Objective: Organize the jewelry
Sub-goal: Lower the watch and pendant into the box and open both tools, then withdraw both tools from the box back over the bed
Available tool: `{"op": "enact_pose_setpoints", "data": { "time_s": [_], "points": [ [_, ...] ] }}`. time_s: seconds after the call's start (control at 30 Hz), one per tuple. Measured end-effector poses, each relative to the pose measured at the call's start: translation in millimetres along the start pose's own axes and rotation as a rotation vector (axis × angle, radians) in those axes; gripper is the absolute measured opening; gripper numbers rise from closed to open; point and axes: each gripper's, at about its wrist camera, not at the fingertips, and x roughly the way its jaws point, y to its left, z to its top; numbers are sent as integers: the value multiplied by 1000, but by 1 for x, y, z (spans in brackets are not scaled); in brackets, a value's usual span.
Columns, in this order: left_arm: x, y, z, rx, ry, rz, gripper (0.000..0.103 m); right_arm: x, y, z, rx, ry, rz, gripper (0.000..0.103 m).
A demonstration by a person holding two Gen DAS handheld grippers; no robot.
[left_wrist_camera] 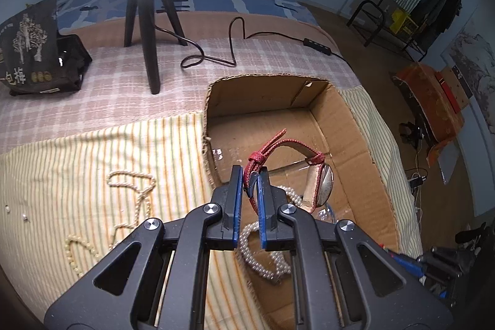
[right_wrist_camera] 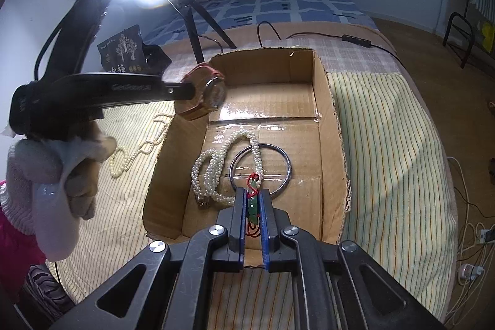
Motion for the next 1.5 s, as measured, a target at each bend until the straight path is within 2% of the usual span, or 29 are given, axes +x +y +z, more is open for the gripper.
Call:
{"op": "enact_pose_setpoints", "data": {
  "time_s": [0.17,0.23,0.3,0.33,0.4,0.47,0.5,0.53,0.6,0.77,0.83,0.9,1.5],
  "points": [
    [4,-7,4,15,-7,5,7,0,0,0,-1,0,1,6],
    [5,-8,6,13,-10,6,7,1,0,0,-5,1,4,10],
    [5,-8,8,8,-14,4,11,2,1,0,-12,2,4,12],
    [5,-9,9,8,-17,7,14,2,2,-1,-14,2,8,23],
    [4,-10,8,16,-19,4,17,1,3,-1,-18,-2,6,33],
    [2,-12,8,27,-26,15,17,1,4,-1,-25,-4,5,36],
    [1,-13,8,31,-29,16,17,1,6,-1,-30,-2,-2,44],
    [-1,-13,8,34,-31,15,17,1,6,-1,-34,-2,-9,56],
    [-4,-14,8,37,-36,15,17,0,7,-2,-40,-9,-23,63],
    [-13,-12,6,38,-45,16,17,-2,10,-2,-43,-9,-28,64],
    [-17,-10,5,33,-51,17,17,-3,11,-2,-43,-10,-33,72],
    [-23,-6,4,26,-56,18,17,-6,12,-3,-40,-13,-37,75],
    [-94,38,-10,-6,-119,67,17,-22,37,-6,-99,-16,-103,76]
  ]
}}
